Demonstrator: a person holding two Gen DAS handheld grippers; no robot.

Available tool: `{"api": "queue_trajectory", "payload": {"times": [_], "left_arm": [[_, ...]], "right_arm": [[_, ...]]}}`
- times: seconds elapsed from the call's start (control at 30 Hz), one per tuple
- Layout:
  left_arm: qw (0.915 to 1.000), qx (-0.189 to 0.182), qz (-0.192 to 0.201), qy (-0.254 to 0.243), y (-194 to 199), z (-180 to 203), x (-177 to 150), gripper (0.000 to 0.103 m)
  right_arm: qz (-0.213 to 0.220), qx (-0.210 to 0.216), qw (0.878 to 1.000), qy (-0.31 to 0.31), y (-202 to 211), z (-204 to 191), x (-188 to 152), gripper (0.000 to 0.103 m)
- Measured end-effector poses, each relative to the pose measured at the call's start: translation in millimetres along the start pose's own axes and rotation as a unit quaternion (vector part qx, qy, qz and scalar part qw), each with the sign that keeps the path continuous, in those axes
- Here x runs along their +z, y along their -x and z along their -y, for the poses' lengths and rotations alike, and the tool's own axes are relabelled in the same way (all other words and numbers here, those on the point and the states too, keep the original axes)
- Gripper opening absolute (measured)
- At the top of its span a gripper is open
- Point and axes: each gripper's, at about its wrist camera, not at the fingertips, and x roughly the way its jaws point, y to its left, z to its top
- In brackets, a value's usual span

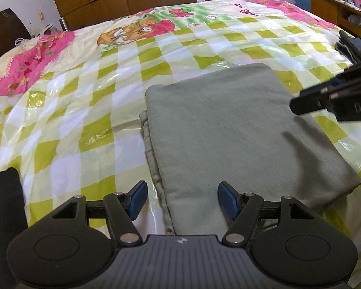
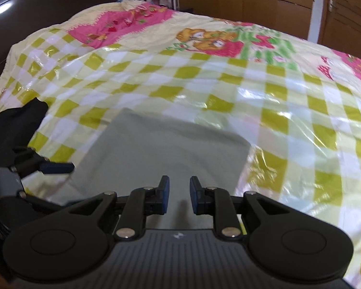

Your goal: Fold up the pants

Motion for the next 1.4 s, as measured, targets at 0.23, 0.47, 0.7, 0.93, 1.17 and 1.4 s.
{"api": "queue_trajectory", "payload": {"times": [0.23, 0.47, 0.7, 0.93, 1.17, 1.4], "left_arm": [[0.9999, 0.003, 0.011, -0.003, 6.8, 3.1, 1.6, 0.077], [0.9999, 0.006, -0.002, -0.014, -0.3, 5.6, -1.7, 0.077], [0.9999, 0.007, 0.003, -0.014, 2.1, 5.8, -1.7, 0.077], [0.9999, 0.005, -0.001, -0.016, 2.2, 4.5, -1.8, 0.077], [0.9996, 0.003, -0.001, -0.028, 4.6, 0.3, -0.8, 0.078], [0.9999, -0.003, 0.010, 0.003, 1.2, -16.9, 10.9, 0.078]], "right_arm": [[-0.006, -0.018, 1.000, -0.009, 5.7, 3.9, -19.5, 0.019], [-0.022, -0.025, 0.999, -0.009, 0.4, 3.2, -31.4, 0.019], [-0.031, -0.031, 0.999, -0.011, -1.9, 4.8, -37.6, 0.019], [-0.032, -0.033, 0.999, -0.012, -2.6, 6.1, -38.5, 0.019], [-0.036, -0.030, 0.999, -0.014, -3.7, 7.8, -42.4, 0.023], [-0.025, -0.012, 0.998, -0.056, 0.3, 29.3, -45.3, 0.035]]}}
